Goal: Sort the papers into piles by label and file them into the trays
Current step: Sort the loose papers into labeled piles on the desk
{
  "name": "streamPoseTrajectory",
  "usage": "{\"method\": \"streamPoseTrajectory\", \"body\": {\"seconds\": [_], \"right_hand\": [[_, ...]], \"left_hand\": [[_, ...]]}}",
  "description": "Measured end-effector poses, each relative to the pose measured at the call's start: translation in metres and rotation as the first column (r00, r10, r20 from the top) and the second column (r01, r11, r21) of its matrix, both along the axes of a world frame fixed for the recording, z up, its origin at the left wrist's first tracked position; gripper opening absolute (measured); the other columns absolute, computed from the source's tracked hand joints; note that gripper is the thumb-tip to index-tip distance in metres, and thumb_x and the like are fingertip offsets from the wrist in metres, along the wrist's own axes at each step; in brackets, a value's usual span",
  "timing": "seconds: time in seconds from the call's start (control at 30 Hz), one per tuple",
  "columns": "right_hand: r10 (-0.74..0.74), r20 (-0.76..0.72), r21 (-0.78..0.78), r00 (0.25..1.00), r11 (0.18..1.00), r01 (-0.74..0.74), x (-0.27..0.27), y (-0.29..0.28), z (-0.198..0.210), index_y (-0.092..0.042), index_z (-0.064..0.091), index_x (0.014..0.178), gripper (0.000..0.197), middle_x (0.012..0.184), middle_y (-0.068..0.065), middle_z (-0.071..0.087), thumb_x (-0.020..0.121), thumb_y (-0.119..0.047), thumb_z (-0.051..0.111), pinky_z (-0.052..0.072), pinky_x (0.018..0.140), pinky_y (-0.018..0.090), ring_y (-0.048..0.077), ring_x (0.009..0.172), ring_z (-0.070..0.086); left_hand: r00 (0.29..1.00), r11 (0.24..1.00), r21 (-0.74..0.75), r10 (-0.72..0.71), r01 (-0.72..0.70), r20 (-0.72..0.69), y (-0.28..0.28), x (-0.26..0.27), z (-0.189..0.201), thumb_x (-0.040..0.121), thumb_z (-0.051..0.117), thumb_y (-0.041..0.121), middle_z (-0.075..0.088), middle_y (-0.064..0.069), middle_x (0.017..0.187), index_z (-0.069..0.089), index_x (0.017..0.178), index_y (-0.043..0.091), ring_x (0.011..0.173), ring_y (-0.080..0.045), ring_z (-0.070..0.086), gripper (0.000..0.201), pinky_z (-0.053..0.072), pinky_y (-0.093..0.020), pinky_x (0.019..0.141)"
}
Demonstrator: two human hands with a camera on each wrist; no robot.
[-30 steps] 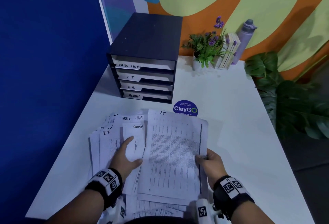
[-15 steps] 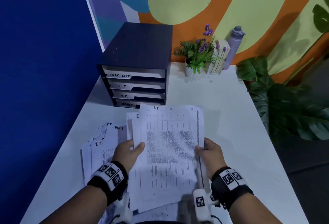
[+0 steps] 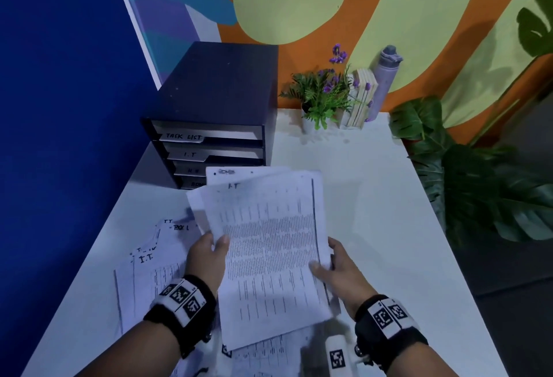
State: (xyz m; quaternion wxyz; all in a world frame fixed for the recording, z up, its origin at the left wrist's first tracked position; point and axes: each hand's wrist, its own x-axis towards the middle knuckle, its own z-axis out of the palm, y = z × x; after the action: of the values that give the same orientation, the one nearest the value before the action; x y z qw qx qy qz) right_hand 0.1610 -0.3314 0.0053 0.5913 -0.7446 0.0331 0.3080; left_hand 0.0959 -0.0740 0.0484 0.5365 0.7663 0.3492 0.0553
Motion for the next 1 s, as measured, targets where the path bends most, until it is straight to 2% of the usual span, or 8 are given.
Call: {"method": "streamPoseTrajectory", "body": {"seconds": [0.07, 0.17, 0.27, 0.37, 0.47, 0.5, 0.67, 1.0], "right_hand": [[-0.007, 0.066, -0.085, 0.998, 0.996, 0.013, 0.0, -0.007, -0.005, -0.04, 0.038, 0.13, 0.059, 0.121, 0.01, 0.063, 0.083, -0.019, 0.065, 0.054, 0.091, 0.038, 0.019, 0.102, 0.065], [-0.19, 0.248, -0.304, 0.95, 0.916, 0.263, 0.02, -0.033, -0.005, -0.027, 0.038, 0.131, 0.054, 0.107, 0.016, 0.063, 0.087, -0.003, 0.055, 0.051, 0.069, 0.021, 0.024, 0.081, 0.062], [-0.237, 0.313, -0.472, 0.92, 0.802, 0.367, 0.052, -0.076, -0.005, -0.02, 0.027, 0.147, 0.065, 0.117, 0.026, 0.062, 0.089, -0.002, 0.051, 0.049, 0.088, 0.039, 0.039, 0.099, 0.061], [-0.193, 0.281, -0.629, 0.94, 0.703, 0.332, 0.077, -0.107, -0.005, -0.023, 0.014, 0.153, 0.077, 0.132, 0.023, 0.05, 0.088, -0.003, 0.05, 0.043, 0.096, 0.046, 0.04, 0.114, 0.054], [0.014, 0.338, -0.869, 0.941, 0.389, 0.306, 0.084, -0.109, -0.001, -0.027, 0.015, 0.151, 0.079, 0.147, 0.011, 0.03, 0.085, -0.016, 0.057, 0.038, 0.099, 0.047, 0.036, 0.125, 0.039], [0.106, 0.332, -0.897, 0.937, 0.343, 0.279, 0.083, -0.104, 0.0, -0.031, 0.023, 0.149, 0.07, 0.148, 0.008, 0.029, 0.087, -0.017, 0.053, 0.037, 0.099, 0.045, 0.033, 0.125, 0.038], [0.441, 0.1, -0.935, 0.892, 0.348, -0.067, 0.059, -0.062, -0.013, -0.041, 0.037, 0.135, 0.046, 0.136, 0.0, 0.033, 0.09, -0.037, 0.047, 0.045, 0.092, 0.042, 0.027, 0.121, 0.039], [0.266, 0.078, -0.908, 0.961, 0.416, -0.041, 0.16, -0.072, -0.028, -0.036, 0.037, 0.135, 0.042, 0.135, 0.005, 0.033, 0.095, -0.02, 0.04, 0.043, 0.091, 0.046, 0.031, 0.121, 0.032]], "left_hand": [[0.999, 0.999, -0.035, 0.021, -0.02, 0.047, -0.003, 0.006, 0.006, 0.095, 0.058, 0.027, 0.065, -0.001, 0.105, 0.065, 0.103, 0.014, 0.1, -0.022, 0.059, 0.017, 0.042, -0.028, 0.087], [0.997, 0.997, 0.048, -0.065, 0.064, 0.032, 0.0, 0.009, 0.002, 0.089, 0.067, 0.014, 0.065, 0.002, 0.108, 0.067, 0.097, 0.022, 0.1, -0.015, 0.058, 0.011, 0.042, -0.026, 0.09], [0.989, 0.971, 0.188, -0.146, 0.15, -0.037, 0.0, 0.009, -0.004, 0.09, 0.061, 0.002, 0.06, 0.001, 0.117, 0.065, 0.103, 0.022, 0.11, -0.016, 0.054, 0.024, 0.04, -0.029, 0.099], [0.984, 0.958, 0.225, -0.167, 0.179, -0.068, 0.0, 0.009, -0.009, 0.09, 0.058, -0.002, 0.058, -0.003, 0.124, 0.063, 0.107, 0.024, 0.117, -0.022, 0.053, 0.032, 0.039, -0.032, 0.105], [0.982, 0.958, 0.219, -0.171, 0.184, -0.08, 0.001, 0.01, -0.012, 0.09, 0.058, -0.002, 0.057, -0.003, 0.126, 0.061, 0.106, 0.03, 0.117, -0.024, 0.052, 0.036, 0.039, -0.033, 0.104], [0.982, 0.959, 0.215, -0.172, 0.185, -0.08, 0.001, 0.011, -0.013, 0.09, 0.058, -0.002, 0.056, -0.003, 0.127, 0.061, 0.106, 0.031, 0.118, -0.024, 0.052, 0.036, 0.039, -0.033, 0.104], [0.98, 0.961, 0.193, -0.186, 0.197, -0.074, 0.002, 0.015, -0.011, 0.091, 0.057, -0.002, 0.055, -0.001, 0.13, 0.061, 0.108, 0.031, 0.121, -0.022, 0.049, 0.037, 0.036, -0.033, 0.105], [0.97, 0.969, 0.11, -0.208, 0.222, -0.129, 0.002, 0.007, -0.01, 0.09, 0.059, -0.002, 0.044, 0.001, 0.147, 0.049, 0.108, 0.049, 0.133, -0.03, 0.043, 0.055, 0.043, -0.027, 0.092]]}}
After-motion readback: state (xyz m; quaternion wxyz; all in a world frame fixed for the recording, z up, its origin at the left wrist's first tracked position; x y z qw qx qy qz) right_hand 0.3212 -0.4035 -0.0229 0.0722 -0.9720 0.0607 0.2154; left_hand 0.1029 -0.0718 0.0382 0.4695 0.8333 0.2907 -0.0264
